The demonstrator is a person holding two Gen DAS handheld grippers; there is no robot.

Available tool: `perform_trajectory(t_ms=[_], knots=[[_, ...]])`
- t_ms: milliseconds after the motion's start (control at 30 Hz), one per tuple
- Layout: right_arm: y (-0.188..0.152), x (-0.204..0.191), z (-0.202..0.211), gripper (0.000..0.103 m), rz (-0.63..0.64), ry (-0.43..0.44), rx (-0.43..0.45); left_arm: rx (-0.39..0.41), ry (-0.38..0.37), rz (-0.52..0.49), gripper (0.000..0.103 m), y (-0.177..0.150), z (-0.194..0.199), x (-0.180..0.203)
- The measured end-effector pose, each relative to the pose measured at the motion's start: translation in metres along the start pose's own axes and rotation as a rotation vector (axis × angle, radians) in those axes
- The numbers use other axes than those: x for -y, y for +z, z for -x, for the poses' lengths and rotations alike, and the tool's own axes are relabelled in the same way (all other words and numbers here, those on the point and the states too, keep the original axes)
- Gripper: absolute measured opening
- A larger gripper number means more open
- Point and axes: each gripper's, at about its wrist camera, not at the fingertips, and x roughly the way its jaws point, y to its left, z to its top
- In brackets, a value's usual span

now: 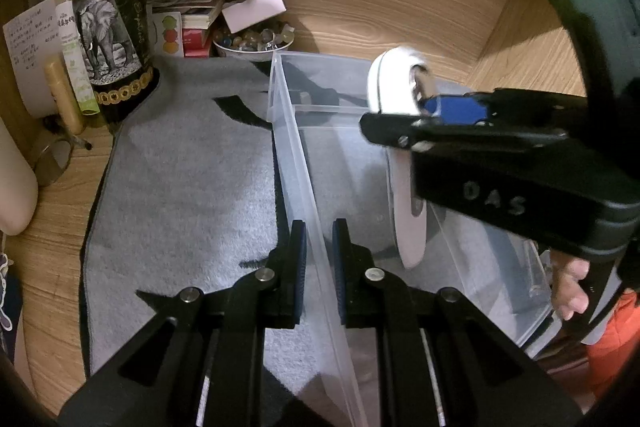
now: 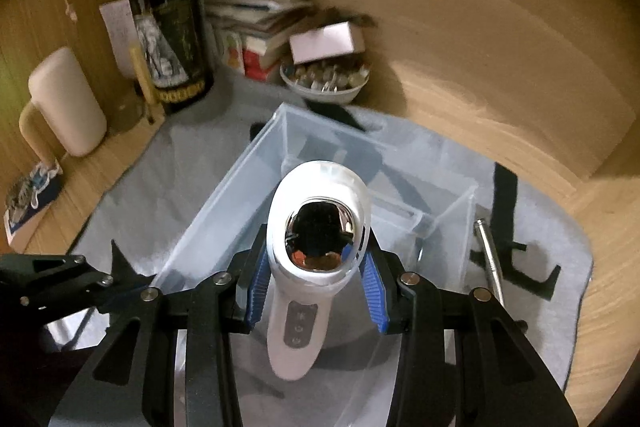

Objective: Organize rigid objects
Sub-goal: 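Carry the white device into the clear box and open the right tool, then grasp the black rubber-tipped stick beside the keys with the right tool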

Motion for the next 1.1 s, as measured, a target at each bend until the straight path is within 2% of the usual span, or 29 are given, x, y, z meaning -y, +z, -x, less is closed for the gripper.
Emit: perform_trajectory(t_ms=[300,433,467,600,767,833,867,1100], knots=[[-0.006,0.004,-0.033,0.038,-0.012,0.005,-0.166,0.0,0.003,-0.01,0.013,0.001,0.0,0.001],[-0.009,0.003,-0.034,0.041,-0.004,0.006,-0.173,-0.001,0.003,-0.009,0.013,0.001,0.0,0.001],[-0.009,0.002,-0.032,0.042,0.002,-0.001,-0.165,-0.001,0.003,-0.008,0.013,0.001,0.0,0.001],[-0.008,-0.001,-0.016,0.06,0.025,-0.013,-0.102,-0.002,0.005,-0.01,0.013,0.001,0.0,0.002],[-0.007,0.005,0.007,0.062,0.03,-0.038,-0.017,-0.005,0.007,-0.006,0.013,0.001,0.0,0.001],[-0.008,0.012,0.021,0.076,0.012,-0.065,0.038,-0.007,0.007,-0.004,0.013,0.002,-0.001,0.001],[-0.008,0.015,0.026,0.078,0.004,-0.071,0.055,-0.008,0.009,-0.005,0.013,0.001,-0.001,0.002],[-0.012,0.051,0.058,0.082,-0.077,-0.125,0.135,-0.008,0.021,-0.012,0.013,0.001,-0.001,0.002]])
